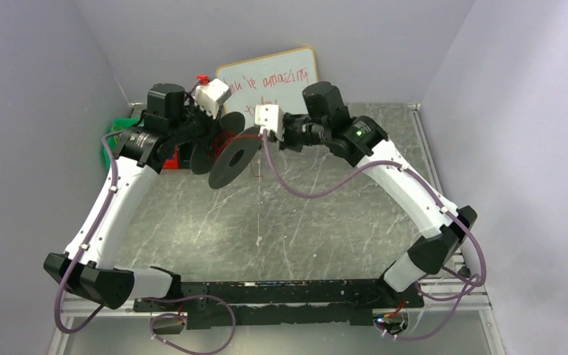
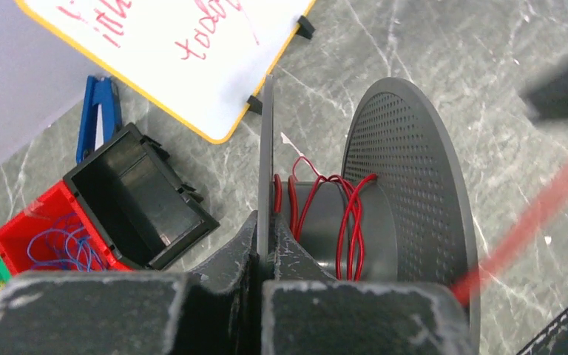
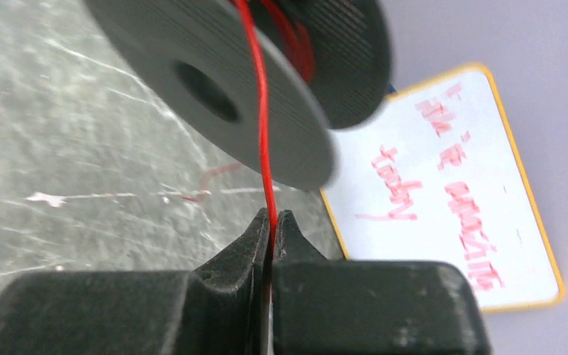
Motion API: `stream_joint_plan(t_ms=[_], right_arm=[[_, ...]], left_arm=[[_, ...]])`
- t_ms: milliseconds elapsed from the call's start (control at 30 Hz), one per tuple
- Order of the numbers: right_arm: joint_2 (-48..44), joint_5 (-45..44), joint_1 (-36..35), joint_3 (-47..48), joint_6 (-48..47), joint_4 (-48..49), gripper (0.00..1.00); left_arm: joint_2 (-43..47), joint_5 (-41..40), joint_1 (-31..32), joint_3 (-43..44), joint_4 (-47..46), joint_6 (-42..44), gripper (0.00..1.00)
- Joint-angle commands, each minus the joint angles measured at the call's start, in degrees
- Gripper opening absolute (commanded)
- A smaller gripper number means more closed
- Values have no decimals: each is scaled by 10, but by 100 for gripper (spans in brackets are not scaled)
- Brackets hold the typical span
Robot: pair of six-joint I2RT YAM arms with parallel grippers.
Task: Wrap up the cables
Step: Wrap the cable around the cable reel.
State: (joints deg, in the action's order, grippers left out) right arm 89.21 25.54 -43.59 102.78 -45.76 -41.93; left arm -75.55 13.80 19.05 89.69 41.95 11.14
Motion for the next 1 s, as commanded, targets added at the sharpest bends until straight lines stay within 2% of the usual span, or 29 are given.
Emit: stream_joint_plan(t_ms=[0,267,500,633,967], right_arm=[[9,-26,49,-3,27,48,0],[14,2,96,-42,5,69,0],[-14,81,114,-148,-1,133,0],[-31,157,118,-185,5,154,0],[-36,243,130,-221,50,193,0]], left_arm=[[32,83,5,26,5,71,2],[30,209,6,57,62,93,2],[23,251,-4,92,27,-13,2],[13,289,-18,107,0,-75,2],[13,362,-36,121,-31,-134,2]])
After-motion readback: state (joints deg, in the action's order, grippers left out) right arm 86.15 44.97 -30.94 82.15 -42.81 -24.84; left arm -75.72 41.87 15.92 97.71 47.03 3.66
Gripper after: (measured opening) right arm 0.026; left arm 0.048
